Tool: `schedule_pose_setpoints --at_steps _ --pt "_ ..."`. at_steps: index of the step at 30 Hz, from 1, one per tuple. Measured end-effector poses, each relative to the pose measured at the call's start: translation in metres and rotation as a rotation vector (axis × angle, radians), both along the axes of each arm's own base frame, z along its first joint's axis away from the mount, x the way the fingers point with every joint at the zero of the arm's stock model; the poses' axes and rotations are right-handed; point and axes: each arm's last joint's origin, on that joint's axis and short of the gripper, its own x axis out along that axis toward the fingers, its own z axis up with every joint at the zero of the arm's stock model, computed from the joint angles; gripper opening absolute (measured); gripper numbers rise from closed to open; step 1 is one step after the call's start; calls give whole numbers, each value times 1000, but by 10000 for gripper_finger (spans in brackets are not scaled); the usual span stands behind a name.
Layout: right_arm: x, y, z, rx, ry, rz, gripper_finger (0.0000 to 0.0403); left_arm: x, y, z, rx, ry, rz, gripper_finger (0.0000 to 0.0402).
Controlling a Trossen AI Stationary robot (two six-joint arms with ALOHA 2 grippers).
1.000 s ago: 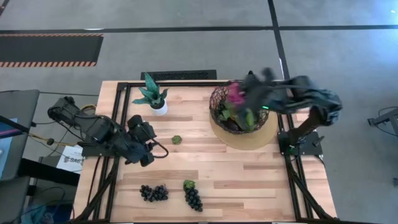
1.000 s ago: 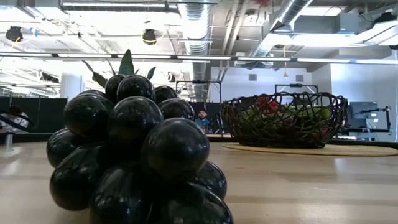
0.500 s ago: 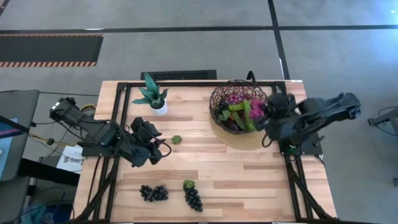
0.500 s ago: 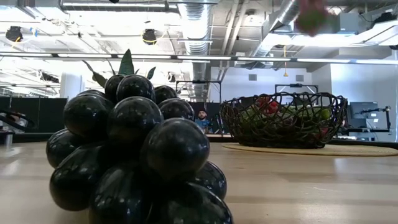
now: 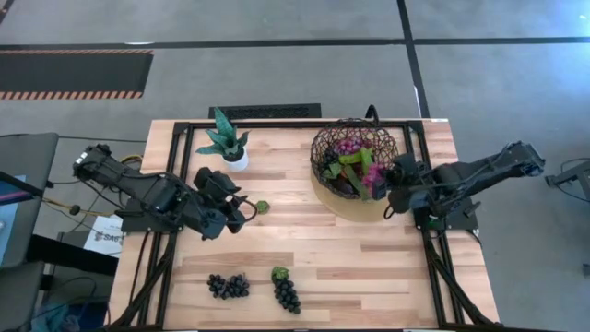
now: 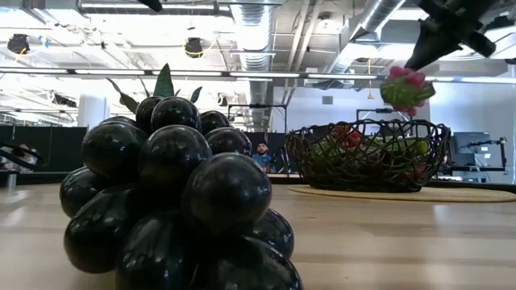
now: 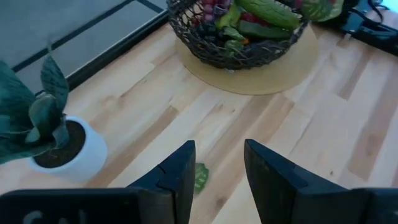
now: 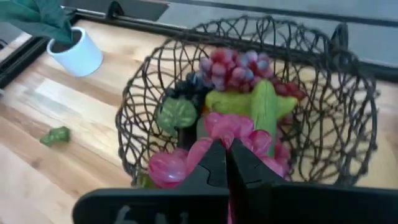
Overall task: Build produce basket
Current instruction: Put the purple grapes into the black wire basket
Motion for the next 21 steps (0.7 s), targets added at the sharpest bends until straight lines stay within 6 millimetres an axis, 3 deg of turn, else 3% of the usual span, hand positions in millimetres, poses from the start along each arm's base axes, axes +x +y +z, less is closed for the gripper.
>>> schedule_pose_setpoints --at_steps 12,21 --pt "-9 -31 22 -8 -27 104 0 5 14 0 19 15 47 122" --pt "-1 -51 19 64 30 164 0 6 14 1 16 3 41 122"
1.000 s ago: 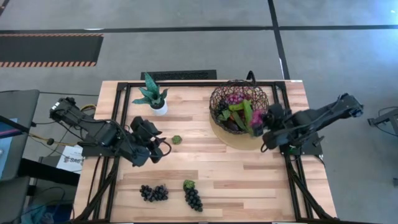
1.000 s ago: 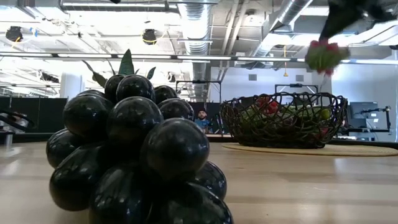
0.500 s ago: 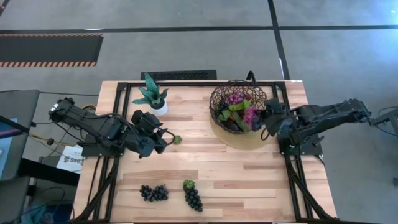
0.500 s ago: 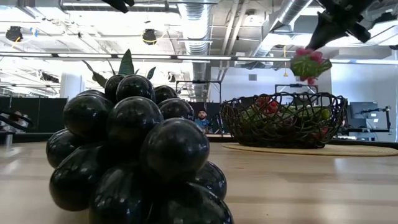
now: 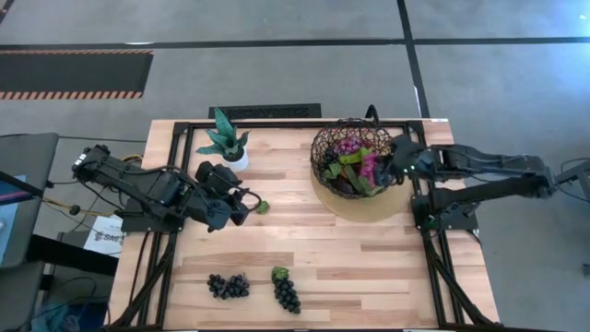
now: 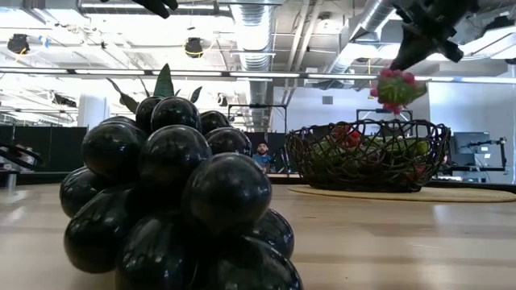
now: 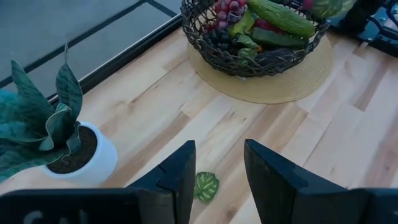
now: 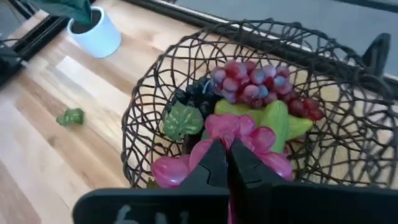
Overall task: Build produce basket
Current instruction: Put the purple grapes into the black wire basket
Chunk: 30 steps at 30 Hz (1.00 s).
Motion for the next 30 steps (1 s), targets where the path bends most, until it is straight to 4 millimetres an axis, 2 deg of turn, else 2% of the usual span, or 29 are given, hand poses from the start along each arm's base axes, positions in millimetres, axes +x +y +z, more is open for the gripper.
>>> schedule_pose_setpoints --at_steps 7,13,19,22,30 --pt "25 -14 -7 49 13 113 0 0 0 0 0 0 0 122" --pt "45 -31 -26 85 132 152 0 0 0 0 2 1 -2 122" --pt "45 -56 -49 138 336 79 0 0 0 0 -13 2 -4 122" --pt "46 -65 -56 153 373 54 0 0 -1 0 -29 1 -3 122" --pt "50 -71 -63 183 404 90 0 0 -1 0 -39 -8 9 122"
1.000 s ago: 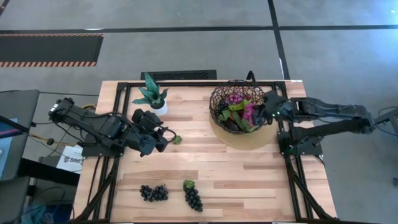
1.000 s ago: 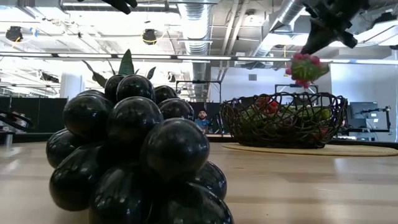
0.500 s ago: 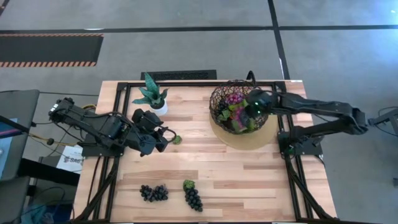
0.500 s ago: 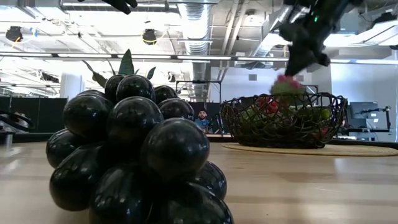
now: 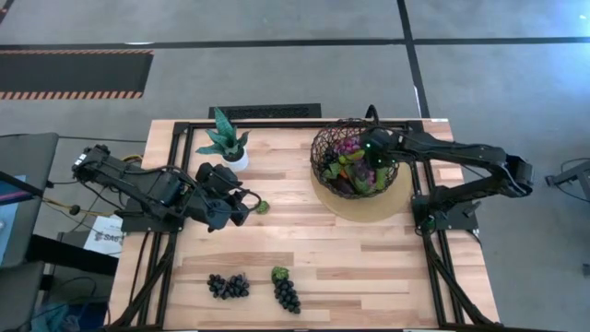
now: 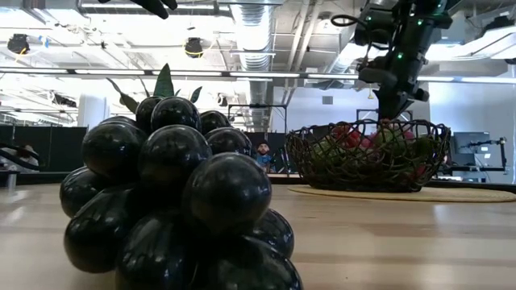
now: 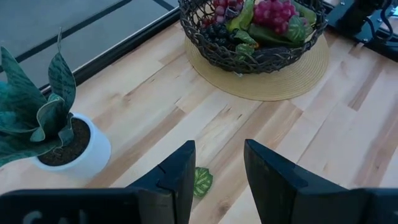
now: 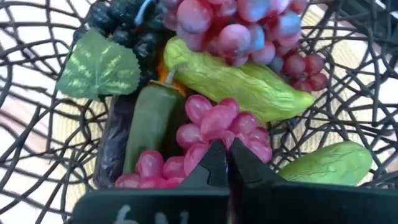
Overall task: Build produce basket
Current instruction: Put the purple grapes into the black wire basket, then put the black grapes into the black wire basket
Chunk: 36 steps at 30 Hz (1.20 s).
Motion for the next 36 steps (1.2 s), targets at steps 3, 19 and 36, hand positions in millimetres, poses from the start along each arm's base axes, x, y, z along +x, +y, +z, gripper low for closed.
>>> schedule_pose_setpoints --at_steps 3,19,36 --pt "0 0 0 -4 1 10 5 0 0 0 -1 0 1 122" --pt "-5 2 25 -87 119 77 158 0 0 0 -26 -6 8 122" --pt "17 33 137 -112 -309 250 229 -18 -49 -3 -130 -70 -95 85"
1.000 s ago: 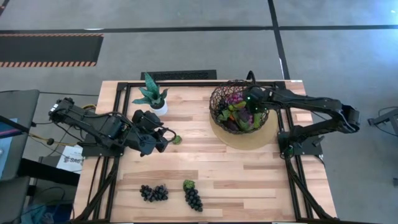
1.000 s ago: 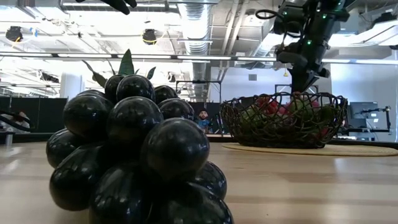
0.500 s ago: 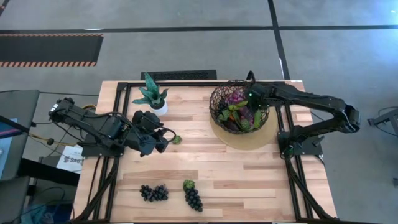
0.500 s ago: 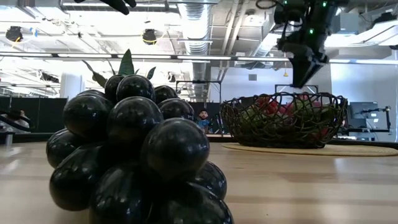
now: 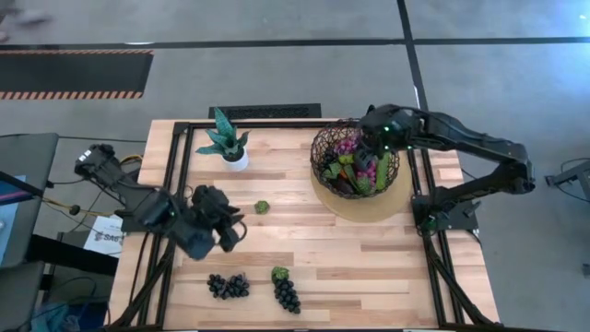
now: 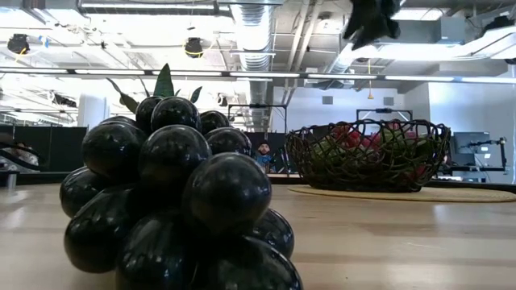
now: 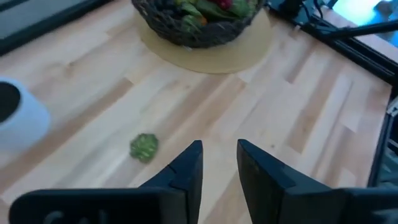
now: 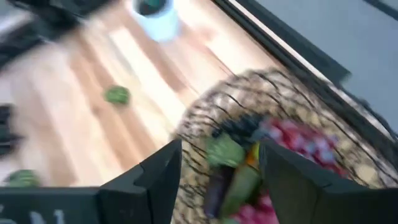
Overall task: Build produce basket
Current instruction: Put the black grapes into the black wire basket
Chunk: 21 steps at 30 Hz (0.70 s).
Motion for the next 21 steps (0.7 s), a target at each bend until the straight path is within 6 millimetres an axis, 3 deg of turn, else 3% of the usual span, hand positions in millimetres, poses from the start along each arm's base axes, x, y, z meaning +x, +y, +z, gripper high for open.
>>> schedule_pose_setpoints --at_steps 8,16,21 --pt "12 31 29 -35 -191 143 228 -1 -38 -25 -100 79 16 74" --pt "18 53 36 -20 -277 224 227 1 -68 -72 -286 449 154 73" --pt "18 57 36 4 -287 223 226 14 -86 -93 -337 515 130 73"
